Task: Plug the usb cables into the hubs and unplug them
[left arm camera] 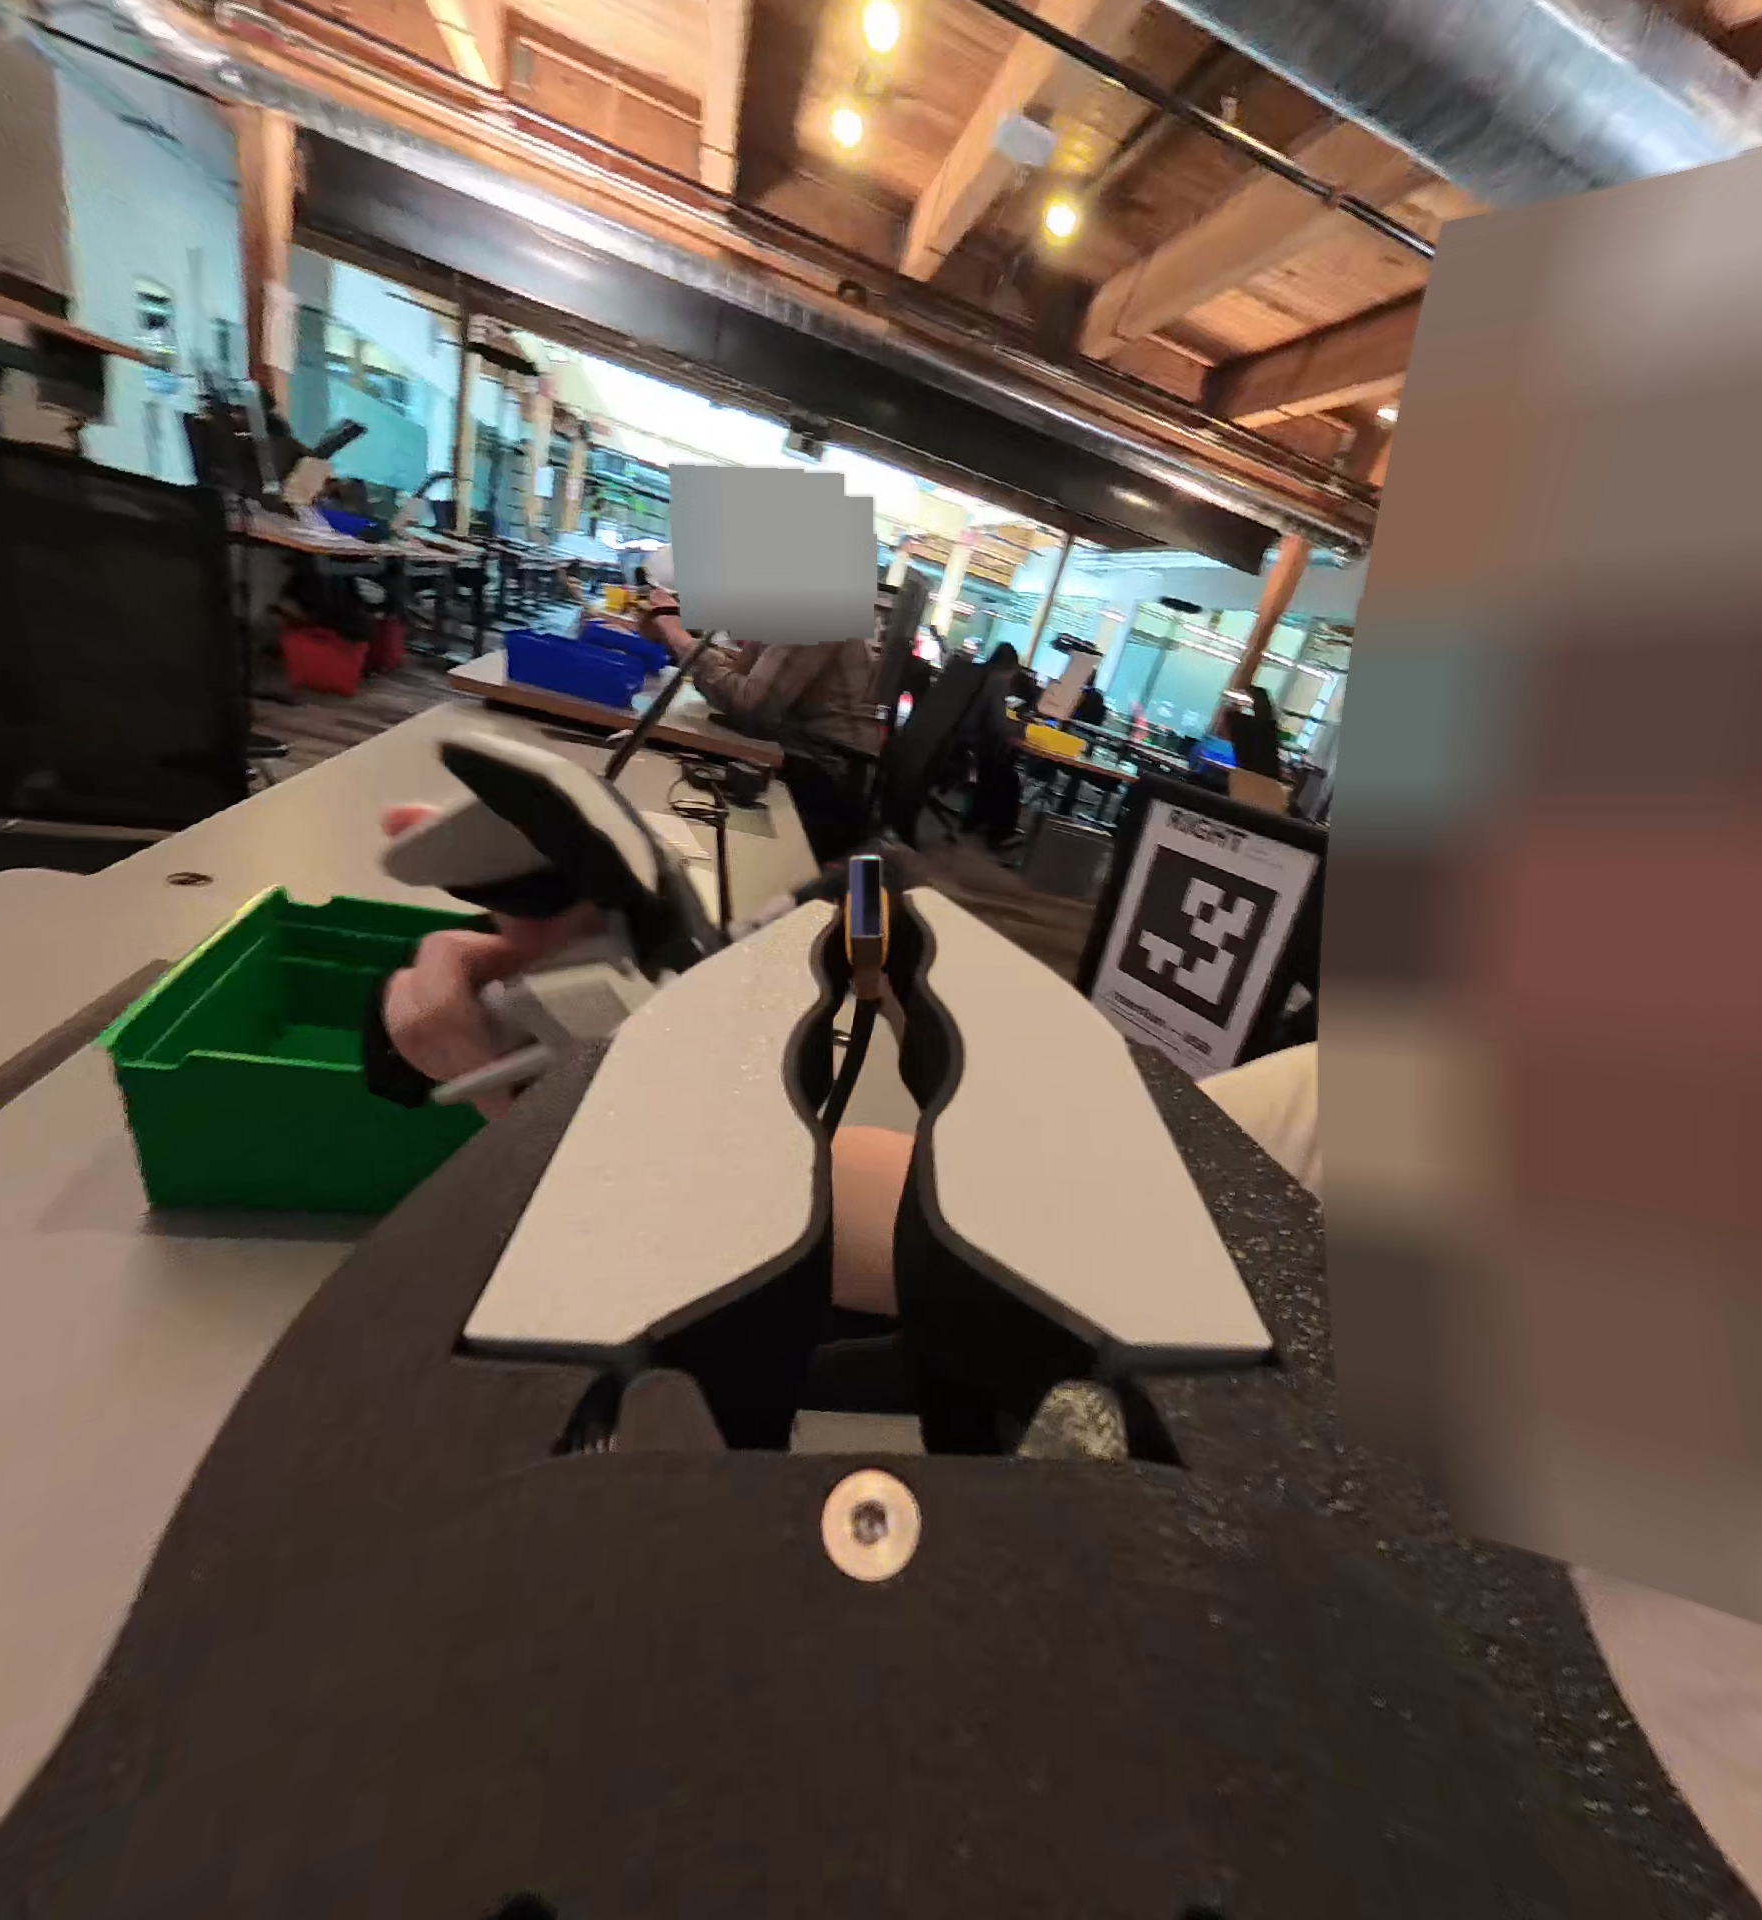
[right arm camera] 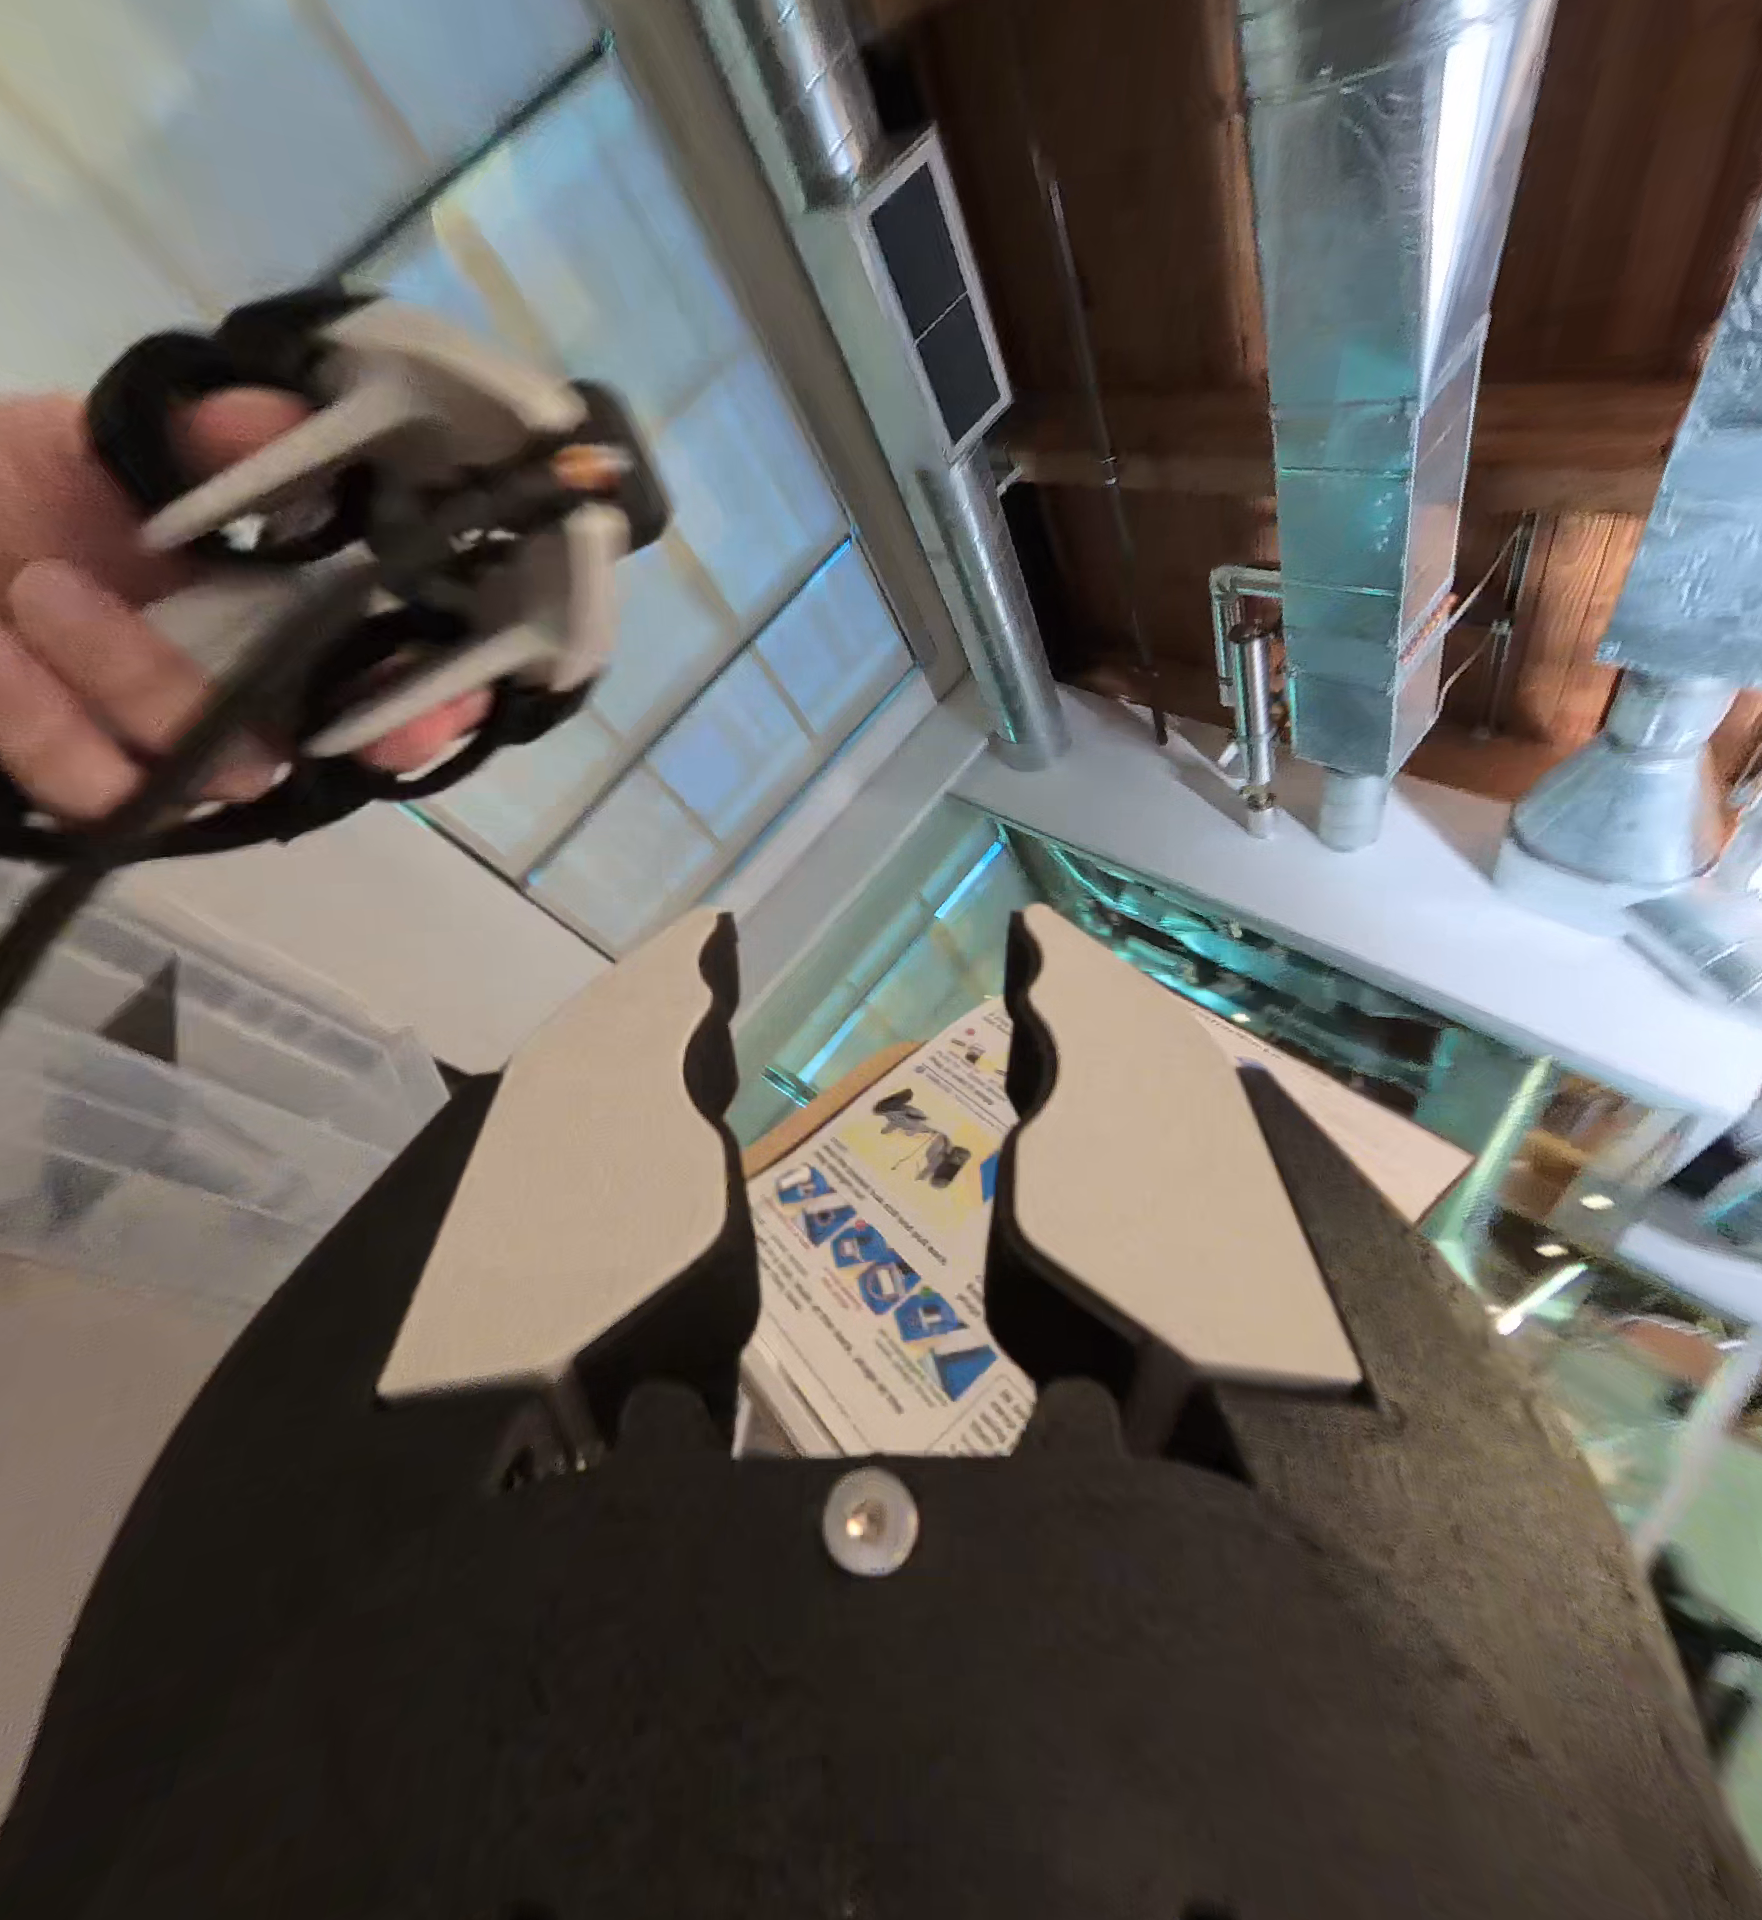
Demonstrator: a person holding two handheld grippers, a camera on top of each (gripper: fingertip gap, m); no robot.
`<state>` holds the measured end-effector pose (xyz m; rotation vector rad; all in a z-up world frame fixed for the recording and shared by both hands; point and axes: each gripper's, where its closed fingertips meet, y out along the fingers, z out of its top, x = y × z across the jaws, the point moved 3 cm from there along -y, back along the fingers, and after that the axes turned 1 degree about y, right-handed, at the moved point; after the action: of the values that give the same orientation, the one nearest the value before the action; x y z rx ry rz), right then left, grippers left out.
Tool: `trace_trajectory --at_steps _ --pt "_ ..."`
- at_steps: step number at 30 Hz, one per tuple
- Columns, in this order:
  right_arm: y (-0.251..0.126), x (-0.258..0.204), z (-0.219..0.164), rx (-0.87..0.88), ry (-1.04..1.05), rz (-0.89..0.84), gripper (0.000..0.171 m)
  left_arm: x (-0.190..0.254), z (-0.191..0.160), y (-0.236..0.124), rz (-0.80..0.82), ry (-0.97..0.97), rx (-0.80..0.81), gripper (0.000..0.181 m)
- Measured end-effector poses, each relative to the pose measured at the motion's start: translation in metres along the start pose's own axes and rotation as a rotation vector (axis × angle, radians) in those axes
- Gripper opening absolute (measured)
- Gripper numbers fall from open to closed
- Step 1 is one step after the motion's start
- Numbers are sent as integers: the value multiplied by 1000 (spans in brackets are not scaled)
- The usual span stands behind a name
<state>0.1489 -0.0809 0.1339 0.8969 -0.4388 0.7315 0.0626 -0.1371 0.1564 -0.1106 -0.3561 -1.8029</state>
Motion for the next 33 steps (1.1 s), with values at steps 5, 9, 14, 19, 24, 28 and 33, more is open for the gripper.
trace_trajectory --at_steps 5,9,14,19,24,28,33 --pt "12 -40 24 45 -200 -64 35 -27 4 -10 64 -159 111 7" --pt "16 -41 29 5 -178 -61 30 -35 4 -14 60 -225 140 7" --pt "19 -48 26 -13 -161 -34 21 -43 1 -13 94 -259 149 7" --pt "24 -48 18 -76 -118 -66 18 -51 0 -15 113 -288 177 7" --pt "24 -46 13 -66 -44 -142 22 -49 4 -16 99 -317 231 7" --pt "22 -43 9 -85 -110 -269 34 -37 7 -9 97 -283 234 7" --pt "18 -49 35 27 -213 -299 28 -30 8 -3 128 -249 250 7"
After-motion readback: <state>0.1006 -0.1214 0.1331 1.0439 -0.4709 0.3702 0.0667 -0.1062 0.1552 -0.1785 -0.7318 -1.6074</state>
